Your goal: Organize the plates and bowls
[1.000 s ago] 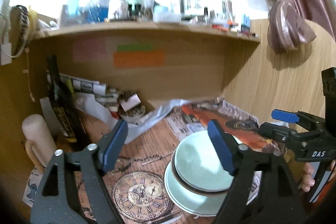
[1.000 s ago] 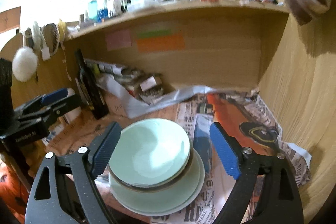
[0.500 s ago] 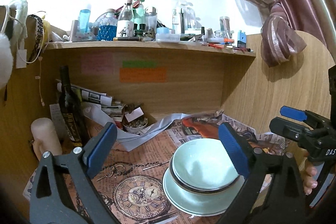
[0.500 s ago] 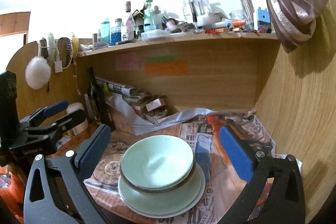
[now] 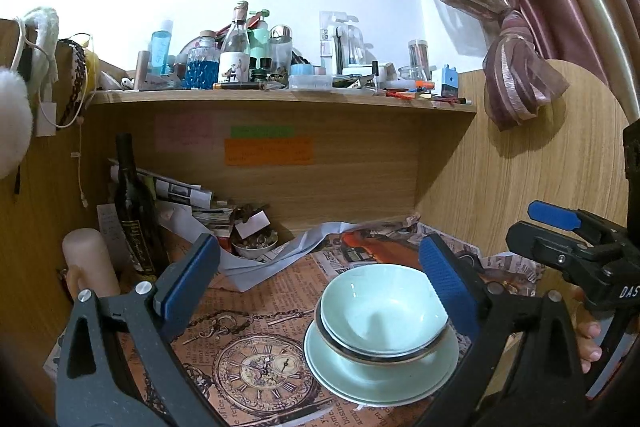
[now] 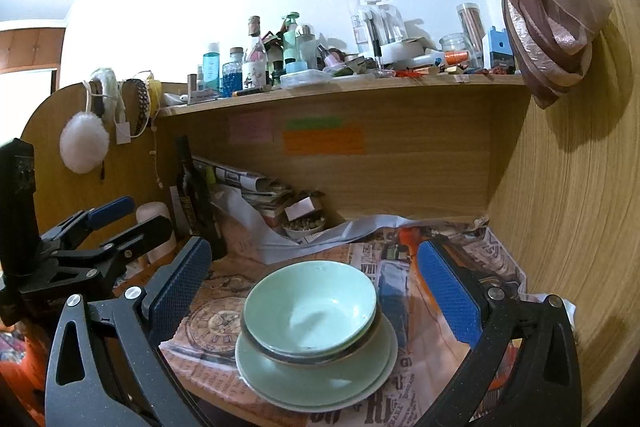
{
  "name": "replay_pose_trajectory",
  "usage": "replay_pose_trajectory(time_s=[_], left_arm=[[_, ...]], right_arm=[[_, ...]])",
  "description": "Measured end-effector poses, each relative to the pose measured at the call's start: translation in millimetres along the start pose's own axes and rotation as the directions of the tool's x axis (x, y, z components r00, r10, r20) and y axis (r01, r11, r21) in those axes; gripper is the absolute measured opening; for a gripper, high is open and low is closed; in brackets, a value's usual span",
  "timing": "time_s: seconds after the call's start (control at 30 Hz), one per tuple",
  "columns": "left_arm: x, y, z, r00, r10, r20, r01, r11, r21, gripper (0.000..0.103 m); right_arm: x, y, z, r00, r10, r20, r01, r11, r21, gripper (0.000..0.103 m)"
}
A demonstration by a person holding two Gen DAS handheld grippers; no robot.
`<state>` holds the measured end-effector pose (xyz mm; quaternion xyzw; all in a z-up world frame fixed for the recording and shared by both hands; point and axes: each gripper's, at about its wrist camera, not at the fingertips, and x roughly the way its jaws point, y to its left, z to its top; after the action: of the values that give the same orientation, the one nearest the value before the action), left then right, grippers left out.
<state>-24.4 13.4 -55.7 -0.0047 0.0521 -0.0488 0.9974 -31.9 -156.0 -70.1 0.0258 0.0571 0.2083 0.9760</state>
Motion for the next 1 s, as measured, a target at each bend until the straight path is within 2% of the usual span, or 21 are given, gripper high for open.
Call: replay_pose_trajectory(time_s=[1.0], left_arm=[[7.7,-0.4,-1.2,1.0,-0.002,-0.016,0.002,1.0,-0.008,0.102]], right_arm=[[1.4,0.4,-2.2,1.0,-0.005,0.001,0.005,1.0,-0.006,0.103]])
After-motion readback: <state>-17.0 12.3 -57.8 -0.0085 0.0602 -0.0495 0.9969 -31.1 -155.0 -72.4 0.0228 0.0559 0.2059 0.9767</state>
